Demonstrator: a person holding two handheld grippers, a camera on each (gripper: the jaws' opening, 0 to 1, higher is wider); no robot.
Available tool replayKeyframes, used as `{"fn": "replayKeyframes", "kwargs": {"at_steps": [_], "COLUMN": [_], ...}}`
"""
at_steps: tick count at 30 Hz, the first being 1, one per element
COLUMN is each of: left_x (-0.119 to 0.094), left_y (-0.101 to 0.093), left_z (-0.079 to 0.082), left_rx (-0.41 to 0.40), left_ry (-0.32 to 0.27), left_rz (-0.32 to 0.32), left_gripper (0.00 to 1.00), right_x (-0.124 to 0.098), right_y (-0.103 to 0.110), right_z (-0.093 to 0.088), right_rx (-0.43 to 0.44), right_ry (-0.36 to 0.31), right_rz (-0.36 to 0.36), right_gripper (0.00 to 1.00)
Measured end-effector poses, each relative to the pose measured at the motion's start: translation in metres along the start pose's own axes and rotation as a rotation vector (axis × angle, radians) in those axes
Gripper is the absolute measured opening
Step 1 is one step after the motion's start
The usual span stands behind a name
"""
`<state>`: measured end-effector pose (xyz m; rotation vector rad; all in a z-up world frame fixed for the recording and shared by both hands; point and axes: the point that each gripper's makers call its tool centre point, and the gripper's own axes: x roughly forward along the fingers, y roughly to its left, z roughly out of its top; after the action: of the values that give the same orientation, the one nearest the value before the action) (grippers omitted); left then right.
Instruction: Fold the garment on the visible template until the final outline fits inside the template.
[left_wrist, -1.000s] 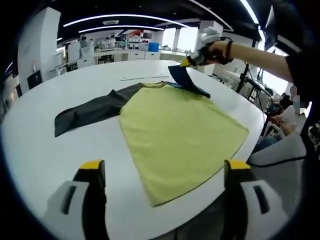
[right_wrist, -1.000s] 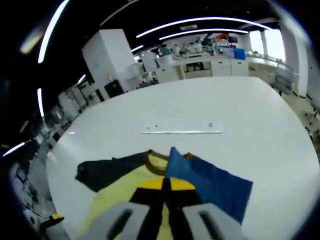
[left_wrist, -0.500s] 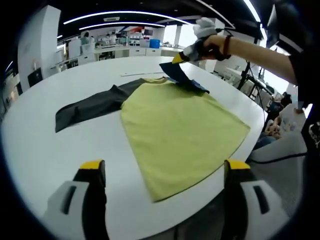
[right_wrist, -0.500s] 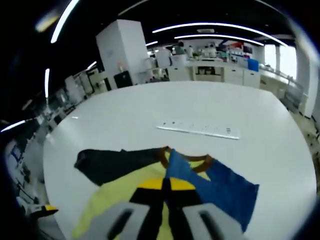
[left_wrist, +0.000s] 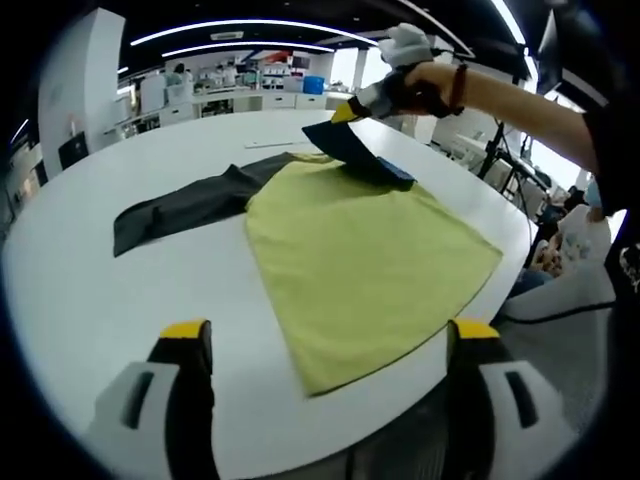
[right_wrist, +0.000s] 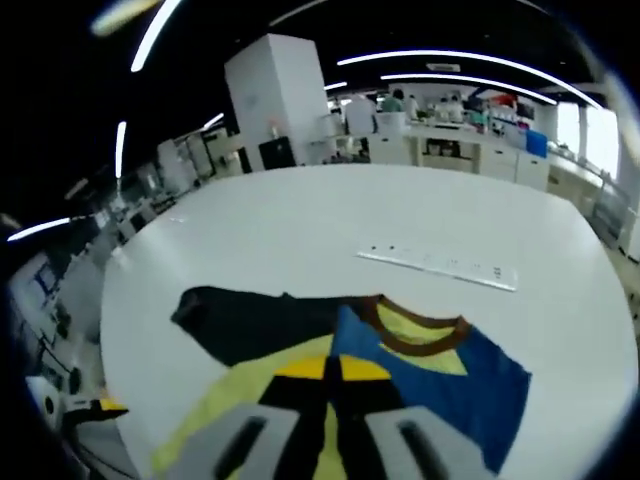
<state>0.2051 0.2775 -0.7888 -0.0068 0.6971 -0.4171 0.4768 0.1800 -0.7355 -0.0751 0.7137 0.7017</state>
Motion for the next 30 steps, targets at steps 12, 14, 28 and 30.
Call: {"fn": "replayKeyframes", "kwargs": {"at_steps": [12,14,28,30], "left_x": [0.002,0.002,-0.002,-0.003], "left_y": [0.004,0.004,0.005,0.005], "left_z": [-0.003,-0.005,-0.008,-0.008], "left_rx": [-0.006,-0.006,-0.02,-0.029], "left_ry": [0.008,0.01,0.013,0.006], "left_rz": [0.003,0.001,0.004,0.005], "left_gripper": [0.93,0.92,0.92,0.93], "right_x": [0.007,0.012,0.041,0.044], "right_y": [0.03,0.032,0.055,0.06], "right_z": [-0.024,-0.028,-0.079,-0.086], "right_rx": [-0.091,-0.098,-0.06,-0.038], "right_ry": [0.049,0.052,0.083,0.098], "right_rz": [0.033,0.033,0.136,0.159], "right_gripper": [0.0,0.0,0.0,0.0]}}
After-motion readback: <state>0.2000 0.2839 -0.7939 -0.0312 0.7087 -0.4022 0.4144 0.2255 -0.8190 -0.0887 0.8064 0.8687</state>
